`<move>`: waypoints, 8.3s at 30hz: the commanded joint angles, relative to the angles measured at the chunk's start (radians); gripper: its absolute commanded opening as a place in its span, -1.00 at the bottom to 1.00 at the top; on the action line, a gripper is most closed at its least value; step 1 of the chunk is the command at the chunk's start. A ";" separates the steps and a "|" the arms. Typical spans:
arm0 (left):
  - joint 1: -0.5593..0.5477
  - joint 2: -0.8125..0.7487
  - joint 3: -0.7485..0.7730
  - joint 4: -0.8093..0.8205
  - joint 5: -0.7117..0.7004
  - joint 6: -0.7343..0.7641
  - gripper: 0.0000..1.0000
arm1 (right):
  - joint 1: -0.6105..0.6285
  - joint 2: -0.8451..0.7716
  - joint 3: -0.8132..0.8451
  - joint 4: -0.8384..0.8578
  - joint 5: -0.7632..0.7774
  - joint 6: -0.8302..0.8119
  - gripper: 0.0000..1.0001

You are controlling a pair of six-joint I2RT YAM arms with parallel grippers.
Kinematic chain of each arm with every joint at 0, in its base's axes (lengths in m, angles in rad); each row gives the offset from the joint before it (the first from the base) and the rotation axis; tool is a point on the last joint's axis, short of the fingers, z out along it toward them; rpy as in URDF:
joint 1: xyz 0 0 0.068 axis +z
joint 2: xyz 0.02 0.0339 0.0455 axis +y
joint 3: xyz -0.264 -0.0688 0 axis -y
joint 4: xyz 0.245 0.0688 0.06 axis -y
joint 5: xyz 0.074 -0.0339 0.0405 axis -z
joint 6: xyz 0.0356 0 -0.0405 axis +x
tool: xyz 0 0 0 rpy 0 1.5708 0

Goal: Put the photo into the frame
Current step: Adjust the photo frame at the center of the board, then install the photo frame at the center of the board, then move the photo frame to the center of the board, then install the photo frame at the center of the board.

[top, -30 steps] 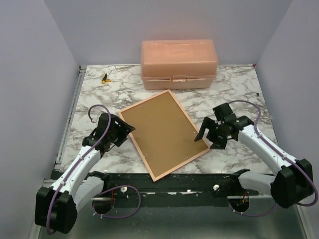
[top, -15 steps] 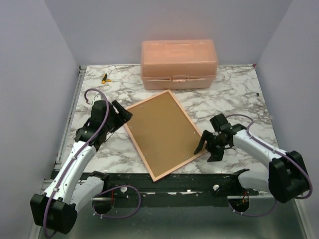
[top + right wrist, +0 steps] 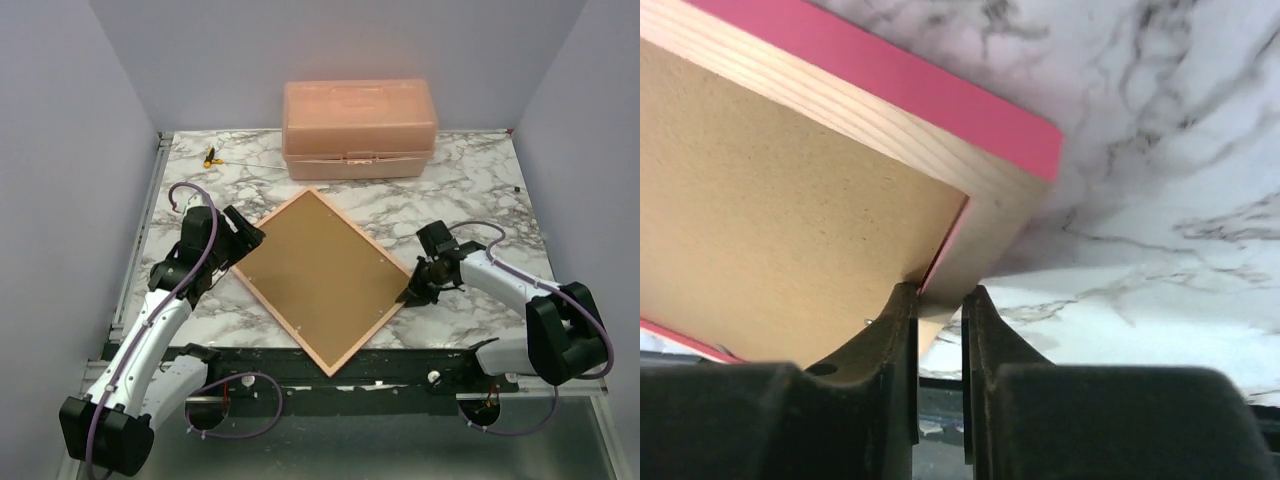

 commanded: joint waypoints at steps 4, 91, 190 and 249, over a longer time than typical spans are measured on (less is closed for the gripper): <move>-0.002 0.007 0.000 0.002 0.000 0.038 0.45 | 0.013 -0.007 0.074 -0.103 0.172 -0.150 -0.92; 0.034 0.610 0.028 -0.073 0.281 0.234 0.39 | -0.172 0.444 0.514 -0.043 0.246 -0.548 0.13; -0.205 0.518 -0.049 0.027 0.324 0.145 0.43 | -0.204 0.284 0.284 0.024 0.046 -0.405 0.56; -0.279 0.542 -0.032 -0.070 -0.016 0.180 -0.49 | -0.207 0.289 0.269 0.038 0.072 -0.422 0.58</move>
